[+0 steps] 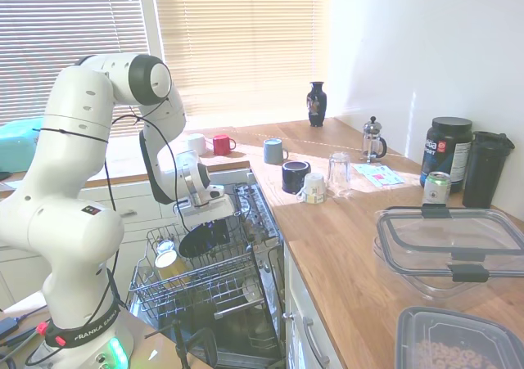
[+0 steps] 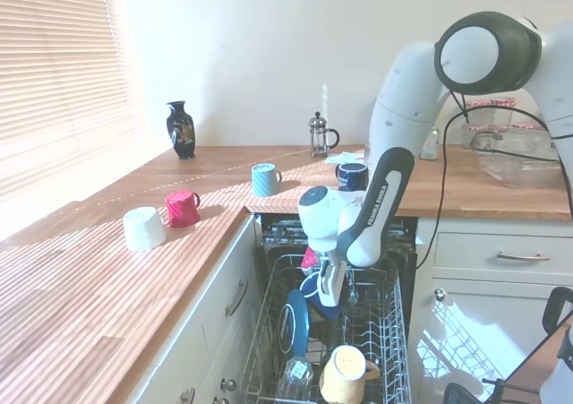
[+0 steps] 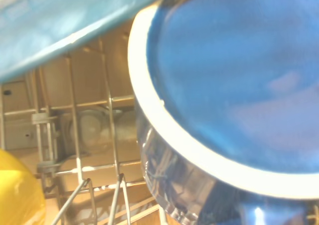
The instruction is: Unload the blue mug from the dishwasher
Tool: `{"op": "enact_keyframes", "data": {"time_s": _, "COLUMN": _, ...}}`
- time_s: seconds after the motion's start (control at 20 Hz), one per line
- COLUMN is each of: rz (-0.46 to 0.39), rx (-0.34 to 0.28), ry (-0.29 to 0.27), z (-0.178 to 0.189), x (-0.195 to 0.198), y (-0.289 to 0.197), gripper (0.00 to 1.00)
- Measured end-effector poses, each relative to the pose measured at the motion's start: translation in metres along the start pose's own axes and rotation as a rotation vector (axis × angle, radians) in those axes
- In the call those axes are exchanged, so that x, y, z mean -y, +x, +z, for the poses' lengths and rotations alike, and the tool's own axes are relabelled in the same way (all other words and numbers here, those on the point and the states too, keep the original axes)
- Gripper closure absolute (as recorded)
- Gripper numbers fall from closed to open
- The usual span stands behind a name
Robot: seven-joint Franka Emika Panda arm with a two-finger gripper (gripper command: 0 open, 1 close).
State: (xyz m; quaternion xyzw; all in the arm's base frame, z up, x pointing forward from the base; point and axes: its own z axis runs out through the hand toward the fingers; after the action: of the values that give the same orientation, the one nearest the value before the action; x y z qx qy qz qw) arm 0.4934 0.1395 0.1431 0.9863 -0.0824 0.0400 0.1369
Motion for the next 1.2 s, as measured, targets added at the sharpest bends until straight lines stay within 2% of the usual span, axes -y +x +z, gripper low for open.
{"op": "enact_keyframes", "data": {"time_s": 0.5, "rz": 0.068, "rx": -0.076, "ry": 0.022, "z": -0.093, "x": -0.017, "y": 0.0, "gripper": 1.0}}
{"op": "enact_keyframes", "data": {"time_s": 0.7, "rz": 0.152, "rx": -0.093, "ry": 0.082, "z": -0.138, "x": -0.029, "y": 0.01, "gripper": 1.0}}
{"op": "enact_keyframes", "data": {"time_s": 0.95, "rz": 0.248, "rx": -0.145, "ry": 0.136, "z": -0.197, "x": -0.069, "y": 0.029, "gripper": 1.0}}
{"op": "enact_keyframes", "data": {"time_s": 1.2, "rz": 0.33, "rx": -0.152, "ry": 0.191, "z": -0.222, "x": -0.104, "y": 0.055, "gripper": 1.0}}
